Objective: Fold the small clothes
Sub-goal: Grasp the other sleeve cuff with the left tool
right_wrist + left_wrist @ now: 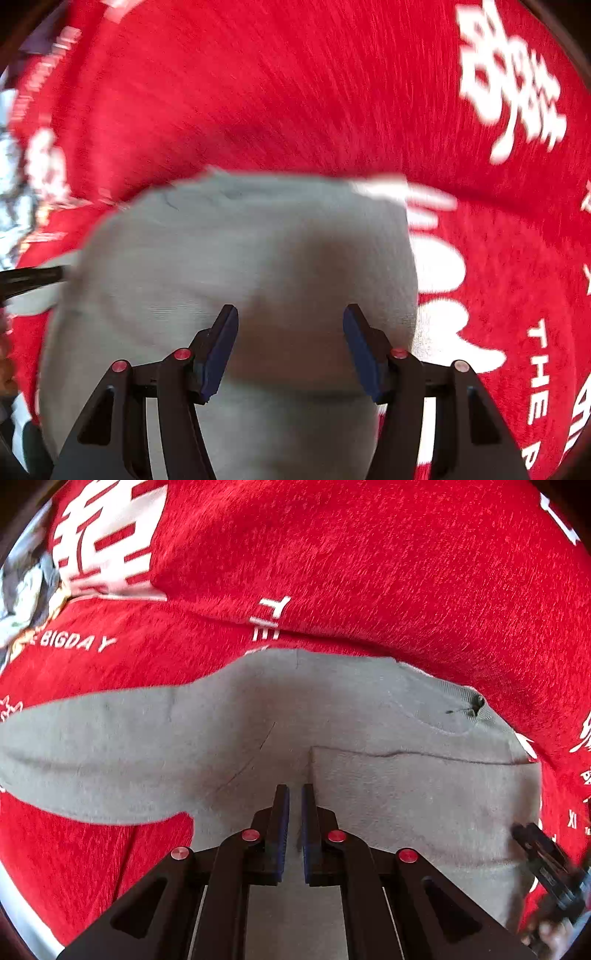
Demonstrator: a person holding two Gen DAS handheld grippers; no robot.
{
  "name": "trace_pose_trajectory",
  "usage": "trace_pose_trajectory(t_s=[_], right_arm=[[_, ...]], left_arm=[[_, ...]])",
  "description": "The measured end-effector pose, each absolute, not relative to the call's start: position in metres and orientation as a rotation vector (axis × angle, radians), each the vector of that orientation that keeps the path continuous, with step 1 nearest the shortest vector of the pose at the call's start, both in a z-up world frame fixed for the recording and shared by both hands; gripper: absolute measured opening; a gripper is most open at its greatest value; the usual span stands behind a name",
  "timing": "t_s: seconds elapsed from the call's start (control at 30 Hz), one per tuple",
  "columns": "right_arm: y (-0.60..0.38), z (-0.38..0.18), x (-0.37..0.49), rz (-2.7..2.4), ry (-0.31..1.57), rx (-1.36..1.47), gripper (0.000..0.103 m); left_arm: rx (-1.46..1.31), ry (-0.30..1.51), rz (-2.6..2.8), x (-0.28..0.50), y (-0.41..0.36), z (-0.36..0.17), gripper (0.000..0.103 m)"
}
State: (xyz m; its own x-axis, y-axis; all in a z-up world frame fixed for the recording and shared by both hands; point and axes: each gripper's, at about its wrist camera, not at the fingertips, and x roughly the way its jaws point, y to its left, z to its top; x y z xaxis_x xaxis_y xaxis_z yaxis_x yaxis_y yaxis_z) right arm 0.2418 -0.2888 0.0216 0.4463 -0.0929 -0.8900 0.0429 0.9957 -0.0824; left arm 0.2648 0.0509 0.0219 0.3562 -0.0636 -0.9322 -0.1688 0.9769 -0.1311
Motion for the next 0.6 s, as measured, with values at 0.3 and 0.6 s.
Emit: trace_pose_trajectory(t_s=[0.3,0.6], right_arm=[[-0.271,0.008,0.279,-0.134,1.080,-0.224,0.085],[-0.253,0.043,0.211,-0.058,0.998,-0.119,0.084]], left_arm=[[0.007,1.175,0.152,0.255,-0.004,-0.007,0.053],[-0.099,1.141,0.243,0.242,0.042,-0.003,0.102]])
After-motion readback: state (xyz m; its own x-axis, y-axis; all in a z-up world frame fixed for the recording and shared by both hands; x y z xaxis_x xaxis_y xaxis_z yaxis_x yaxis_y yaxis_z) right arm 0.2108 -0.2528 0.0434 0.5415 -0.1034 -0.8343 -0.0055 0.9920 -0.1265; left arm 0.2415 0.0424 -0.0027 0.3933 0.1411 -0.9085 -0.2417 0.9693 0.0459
